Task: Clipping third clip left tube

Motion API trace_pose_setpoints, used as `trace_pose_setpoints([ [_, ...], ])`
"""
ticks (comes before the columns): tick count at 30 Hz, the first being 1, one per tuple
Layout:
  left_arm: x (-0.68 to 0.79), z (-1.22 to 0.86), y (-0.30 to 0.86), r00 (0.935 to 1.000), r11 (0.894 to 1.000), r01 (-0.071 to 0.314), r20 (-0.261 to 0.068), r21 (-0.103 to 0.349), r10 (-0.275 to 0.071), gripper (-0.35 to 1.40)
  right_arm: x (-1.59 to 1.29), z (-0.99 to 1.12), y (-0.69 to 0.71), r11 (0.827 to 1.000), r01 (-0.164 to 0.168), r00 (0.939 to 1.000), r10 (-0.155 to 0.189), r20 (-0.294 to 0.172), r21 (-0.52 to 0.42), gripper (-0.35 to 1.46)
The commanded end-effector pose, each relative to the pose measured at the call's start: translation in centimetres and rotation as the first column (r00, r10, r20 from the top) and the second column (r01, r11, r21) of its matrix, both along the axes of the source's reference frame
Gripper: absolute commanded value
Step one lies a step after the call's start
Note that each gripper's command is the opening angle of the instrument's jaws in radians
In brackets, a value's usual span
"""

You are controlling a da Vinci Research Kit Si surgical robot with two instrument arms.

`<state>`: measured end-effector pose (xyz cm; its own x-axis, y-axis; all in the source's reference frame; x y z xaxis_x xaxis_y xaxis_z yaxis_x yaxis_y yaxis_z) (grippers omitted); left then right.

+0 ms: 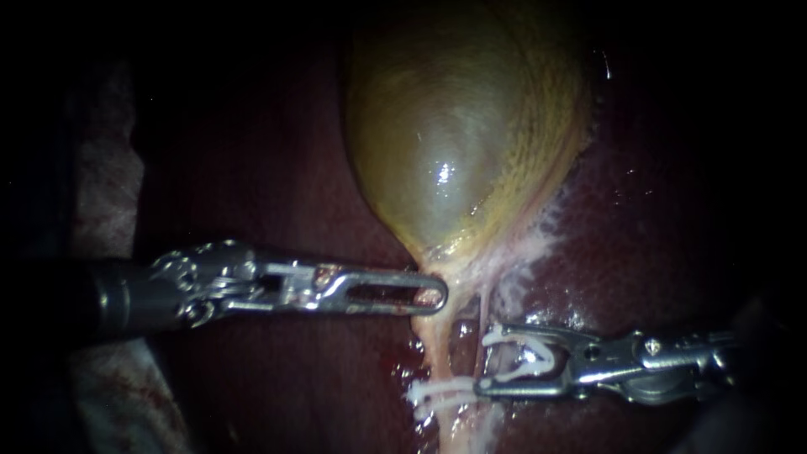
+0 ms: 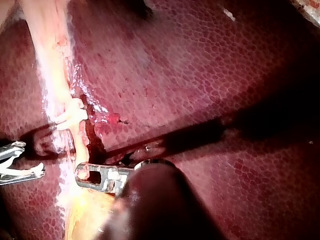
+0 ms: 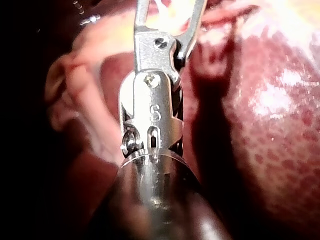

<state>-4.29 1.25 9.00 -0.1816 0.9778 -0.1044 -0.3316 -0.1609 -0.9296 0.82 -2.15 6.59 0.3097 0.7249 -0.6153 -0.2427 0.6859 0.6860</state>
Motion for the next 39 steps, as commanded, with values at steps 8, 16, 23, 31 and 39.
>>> trace_pose_setpoints([
  [8, -0.01, -0.05, -0.05, 1.0000, 1.000, 0.000, 0.000, -0.001, 0.000, -0.35, 0.14, 0.18, 0.00, 1.000, -0.002, 1.0000, 0.003, -0.001, 0.017, 0.51],
  [16, 0.02, -0.07, -0.06, 1.0000, 1.000, -0.002, 0.001, -0.001, 0.002, -0.35, 0.28, 0.40, -0.07, 0.999, 0.015, 0.9997, -0.016, 0.019, 0.045, 0.51],
  [23, 0.06, -0.08, -0.04, 1.0000, 1.000, -0.005, 0.003, 0.001, 0.005, -0.35, 0.31, 0.56, -0.14, 0.997, 0.026, 0.9989, -0.028, 0.037, 0.069, 0.51],
  [31, 0.07, -0.09, -0.04, 1.0000, 1.000, -0.006, 0.004, 0.001, 0.006, -0.35, 0.31, 0.76, -0.22, 0.994, 0.037, 0.9974, -0.043, 0.058, 0.099, 0.50],
  [39, 0.07, -0.10, -0.03, 1.0000, 1.000, -0.005, 0.004, 0.002, 0.005, -0.35, 0.37, 0.84, -0.23, 0.993, 0.041, 0.9974, -0.047, 0.054, 0.112, 0.50],
])
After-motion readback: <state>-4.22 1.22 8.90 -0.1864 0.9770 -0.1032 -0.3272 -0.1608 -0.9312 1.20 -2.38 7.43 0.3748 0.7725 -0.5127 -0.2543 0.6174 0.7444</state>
